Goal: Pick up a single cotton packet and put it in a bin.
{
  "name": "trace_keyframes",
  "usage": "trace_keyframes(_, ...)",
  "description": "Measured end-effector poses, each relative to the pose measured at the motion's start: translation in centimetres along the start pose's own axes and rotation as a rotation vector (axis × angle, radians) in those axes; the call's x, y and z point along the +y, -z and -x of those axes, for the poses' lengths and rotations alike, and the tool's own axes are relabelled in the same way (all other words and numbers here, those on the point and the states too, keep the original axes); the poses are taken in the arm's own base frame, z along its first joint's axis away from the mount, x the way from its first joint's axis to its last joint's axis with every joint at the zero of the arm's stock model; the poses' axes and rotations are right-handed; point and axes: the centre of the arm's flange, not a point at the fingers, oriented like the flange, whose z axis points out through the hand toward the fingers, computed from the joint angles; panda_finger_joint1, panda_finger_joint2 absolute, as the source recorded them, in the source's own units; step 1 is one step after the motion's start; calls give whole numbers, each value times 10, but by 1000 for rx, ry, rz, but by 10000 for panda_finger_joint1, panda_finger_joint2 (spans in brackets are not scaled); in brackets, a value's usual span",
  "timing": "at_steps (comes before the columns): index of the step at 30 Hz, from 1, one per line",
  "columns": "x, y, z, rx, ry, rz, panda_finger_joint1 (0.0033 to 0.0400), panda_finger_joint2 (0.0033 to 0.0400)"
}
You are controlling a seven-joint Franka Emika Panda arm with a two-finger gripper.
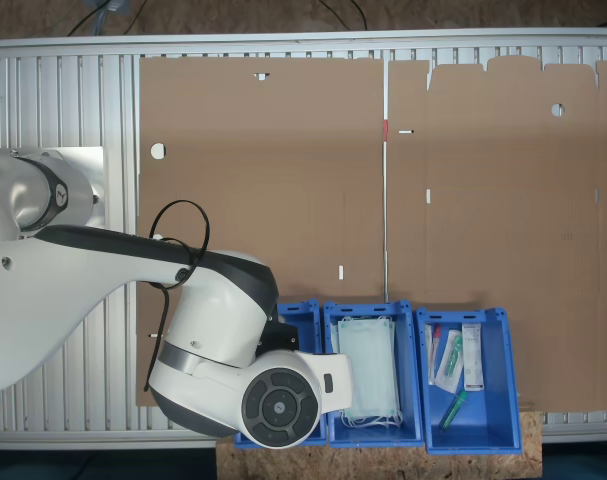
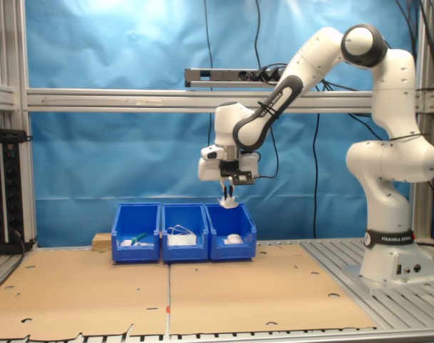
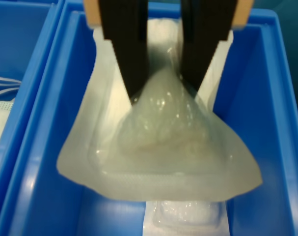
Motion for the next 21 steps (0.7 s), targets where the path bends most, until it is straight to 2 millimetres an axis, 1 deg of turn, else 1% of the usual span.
trace_keyframes(12, 0, 0, 0, 0, 0, 0, 45, 45)
trace_keyframes(13, 0, 0, 0, 0, 0, 0, 64, 64)
trace_keyframes(18, 0, 0, 0, 0, 0, 0, 64, 64)
trace_keyframes(19, 0, 0, 0, 0, 0, 0, 161, 161)
trace_keyframes(21, 0, 0, 0, 0, 0, 0, 161, 161)
